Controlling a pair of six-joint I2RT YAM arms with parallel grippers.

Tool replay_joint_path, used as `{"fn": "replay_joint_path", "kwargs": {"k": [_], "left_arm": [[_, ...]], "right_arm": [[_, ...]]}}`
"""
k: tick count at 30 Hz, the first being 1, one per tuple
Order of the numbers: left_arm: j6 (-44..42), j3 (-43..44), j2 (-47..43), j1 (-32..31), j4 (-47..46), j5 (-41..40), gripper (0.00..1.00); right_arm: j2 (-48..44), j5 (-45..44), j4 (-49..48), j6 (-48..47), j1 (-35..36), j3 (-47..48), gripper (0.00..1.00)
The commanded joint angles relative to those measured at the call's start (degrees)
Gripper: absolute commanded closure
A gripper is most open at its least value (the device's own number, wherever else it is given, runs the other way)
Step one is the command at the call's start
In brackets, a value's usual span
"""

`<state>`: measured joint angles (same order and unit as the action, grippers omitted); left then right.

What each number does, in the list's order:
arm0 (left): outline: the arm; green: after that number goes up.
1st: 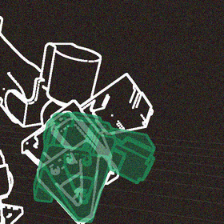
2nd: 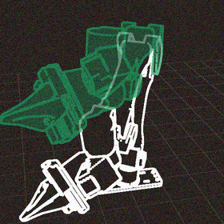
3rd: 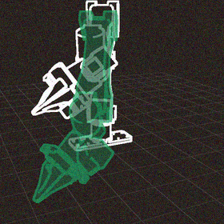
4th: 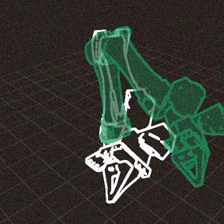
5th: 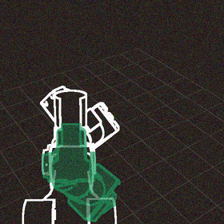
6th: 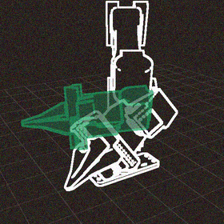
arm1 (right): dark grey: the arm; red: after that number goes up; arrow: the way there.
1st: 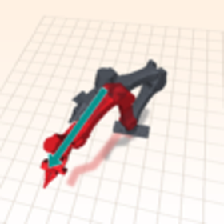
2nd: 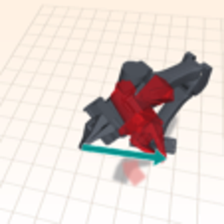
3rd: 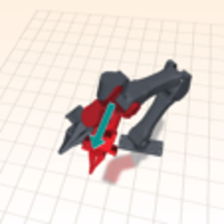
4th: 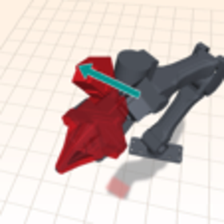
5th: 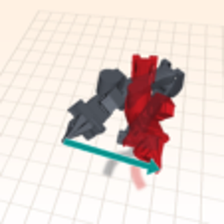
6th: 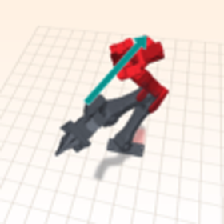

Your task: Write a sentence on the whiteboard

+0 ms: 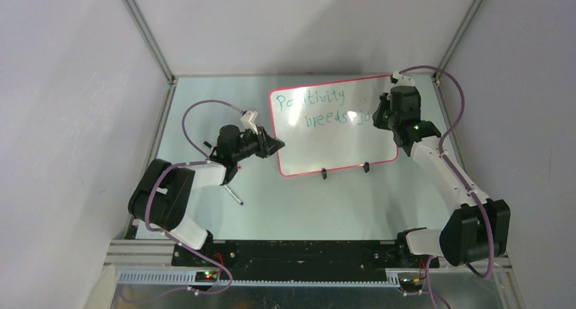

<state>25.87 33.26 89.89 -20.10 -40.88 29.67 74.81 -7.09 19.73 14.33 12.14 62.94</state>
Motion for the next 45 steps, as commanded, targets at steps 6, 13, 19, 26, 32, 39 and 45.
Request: {"fn": "replay_joint_path", "kwargs": {"k": [6, 13, 19, 26, 32, 39, 45], "left_arm": [[-3.4, 1.2, -1.6, -0.7, -0.3, -1.9, 0.77], [-3.5, 1.0, -1.8, -0.8, -0.4, -2.0, 0.77], [-3.5, 1.1, -1.7, -0.8, -0.4, -1.9, 0.77], [-3.5, 1.1, -1.7, -0.7, -0.3, -1.9, 0.77], [-3.4, 1.2, -1.6, -0.7, -0.3, -1.9, 0.77], [-3.4, 1.1, -1.7, -0.8, -0.3, -1.9, 0.77], [-3.5, 1.2, -1.7, -0.7, -0.3, -2.0, 0.77]], "right_arm": [[-3.5, -1.6, 0.4, -0.3, -0.8, 2.8, 1.0], [-2.7, -0.5, 0.7, 0.1, -2.0, 2.8, 1.0], [-1.4, 0.3, -0.4, 0.1, -2.3, 2.8, 1.0], [-0.2, 1.1, -0.8, 0.3, -2.4, 2.8, 1.0], [0.5, 0.9, -1.0, 0.5, -2.6, 2.7, 1.0], [1.0, 0.9, -1.0, 0.6, -2.9, 2.8, 1.0], [0.8, 0.5, 0.5, 0.4, -3.2, 2.8, 1.0]]}}
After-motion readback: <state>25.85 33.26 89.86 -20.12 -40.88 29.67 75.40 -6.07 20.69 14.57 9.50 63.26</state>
